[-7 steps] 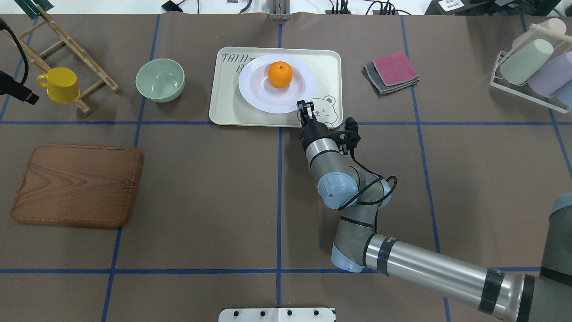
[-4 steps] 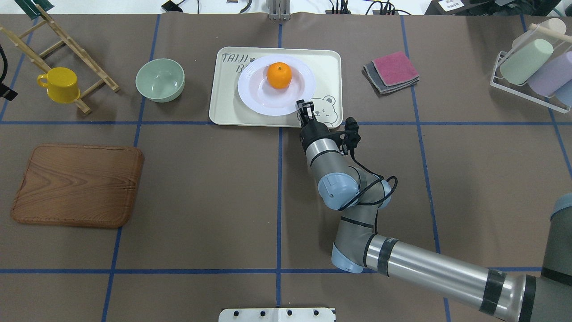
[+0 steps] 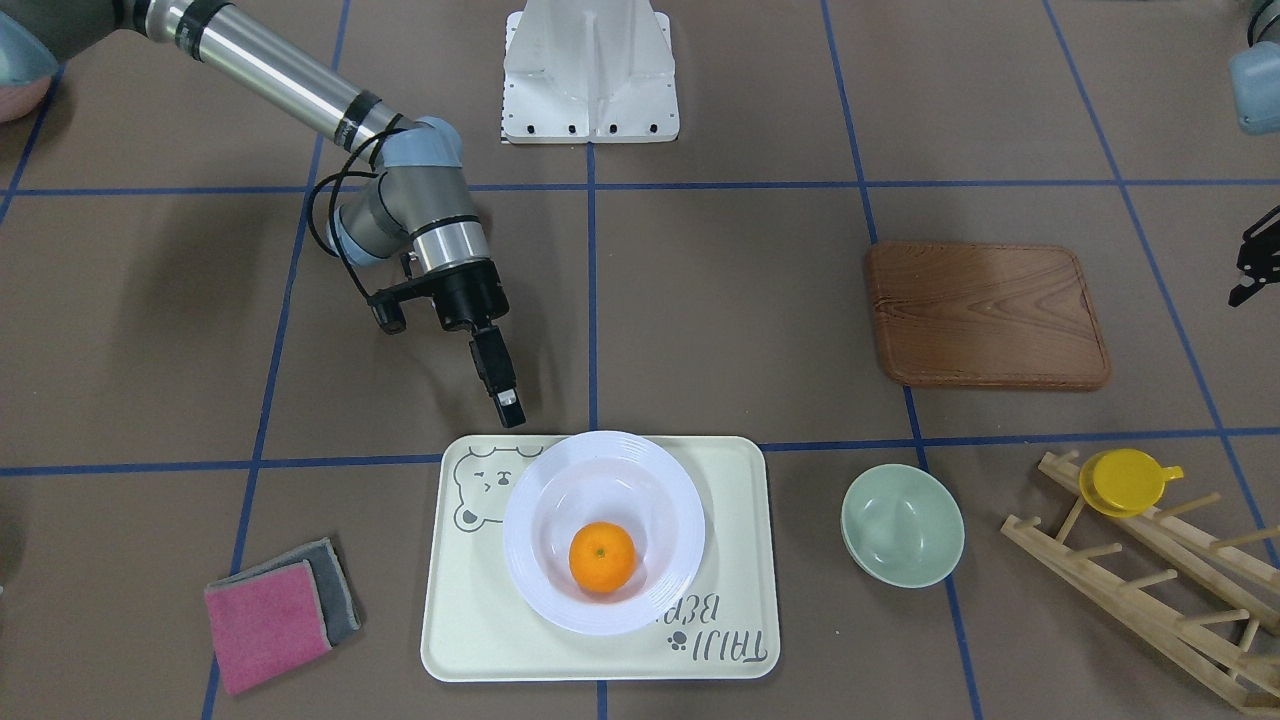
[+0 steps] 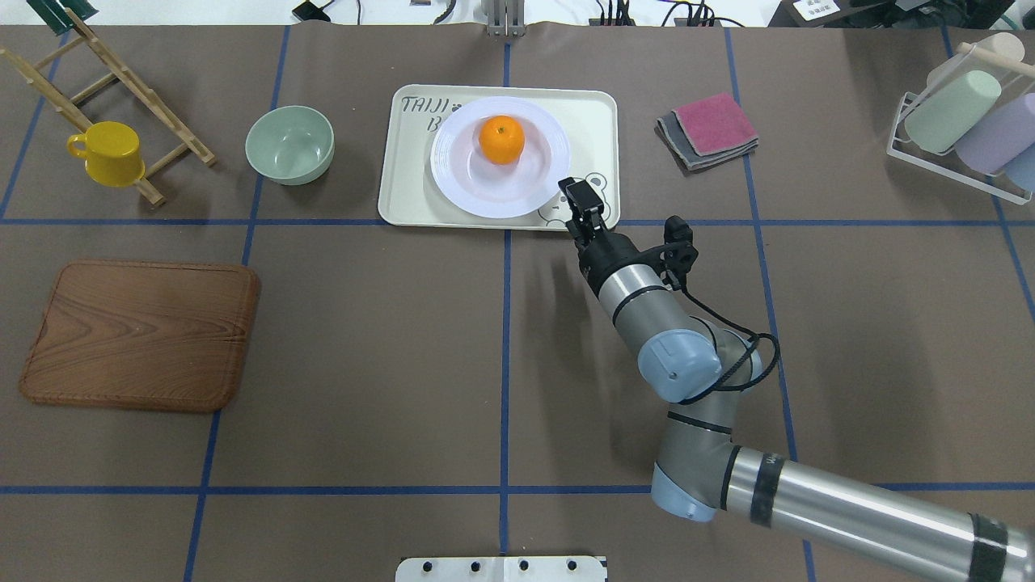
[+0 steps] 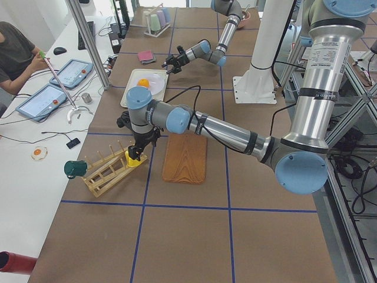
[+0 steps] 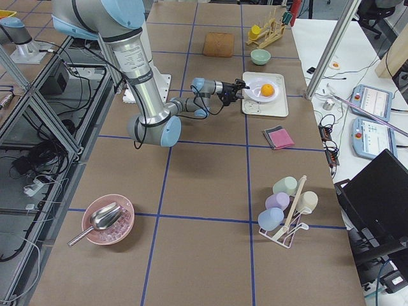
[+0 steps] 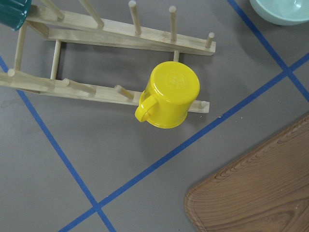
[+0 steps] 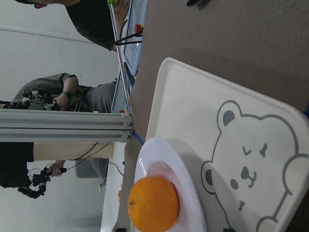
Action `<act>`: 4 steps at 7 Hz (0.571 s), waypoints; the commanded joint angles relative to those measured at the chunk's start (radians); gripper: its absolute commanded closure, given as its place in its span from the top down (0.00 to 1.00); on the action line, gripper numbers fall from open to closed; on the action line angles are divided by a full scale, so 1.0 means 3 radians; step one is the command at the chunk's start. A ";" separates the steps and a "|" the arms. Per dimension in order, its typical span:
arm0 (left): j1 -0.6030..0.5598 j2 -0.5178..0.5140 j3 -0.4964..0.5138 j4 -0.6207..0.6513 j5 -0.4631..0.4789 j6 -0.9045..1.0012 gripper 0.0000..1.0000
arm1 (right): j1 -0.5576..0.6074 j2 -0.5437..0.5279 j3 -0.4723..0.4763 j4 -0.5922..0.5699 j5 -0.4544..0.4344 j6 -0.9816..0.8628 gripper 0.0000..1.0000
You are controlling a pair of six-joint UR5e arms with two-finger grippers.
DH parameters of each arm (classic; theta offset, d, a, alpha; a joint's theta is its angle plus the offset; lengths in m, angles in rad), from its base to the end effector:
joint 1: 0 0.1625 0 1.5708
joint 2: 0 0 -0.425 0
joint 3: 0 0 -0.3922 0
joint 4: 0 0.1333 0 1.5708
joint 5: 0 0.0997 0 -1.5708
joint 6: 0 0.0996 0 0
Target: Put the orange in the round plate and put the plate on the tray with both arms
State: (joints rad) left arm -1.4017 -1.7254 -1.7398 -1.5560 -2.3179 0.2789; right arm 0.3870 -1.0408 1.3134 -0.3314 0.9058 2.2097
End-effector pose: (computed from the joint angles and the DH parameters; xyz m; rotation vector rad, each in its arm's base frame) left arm 0.0286 -0.5576 0.4970 0.3387 0.7328 0.5391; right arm -0.5531 -0.4357 0.3287 0.3745 -1.6355 1.2941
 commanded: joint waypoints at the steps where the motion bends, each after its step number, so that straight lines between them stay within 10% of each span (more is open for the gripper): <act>1: -0.0032 0.0024 0.0001 0.0002 -0.0056 0.0011 0.99 | -0.0027 -0.0607 0.0782 0.0005 0.0241 -0.0553 1.00; 4: -0.0047 0.0035 -0.0015 -0.0003 -0.0061 0.0011 0.99 | 0.0679 -0.1454 0.1436 -0.0015 0.2035 -0.2319 1.00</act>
State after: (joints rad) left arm -1.4149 -1.7157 -1.7420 -1.5568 -2.3356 0.2822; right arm 0.4720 -1.4126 1.7055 -0.3343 1.2899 1.7058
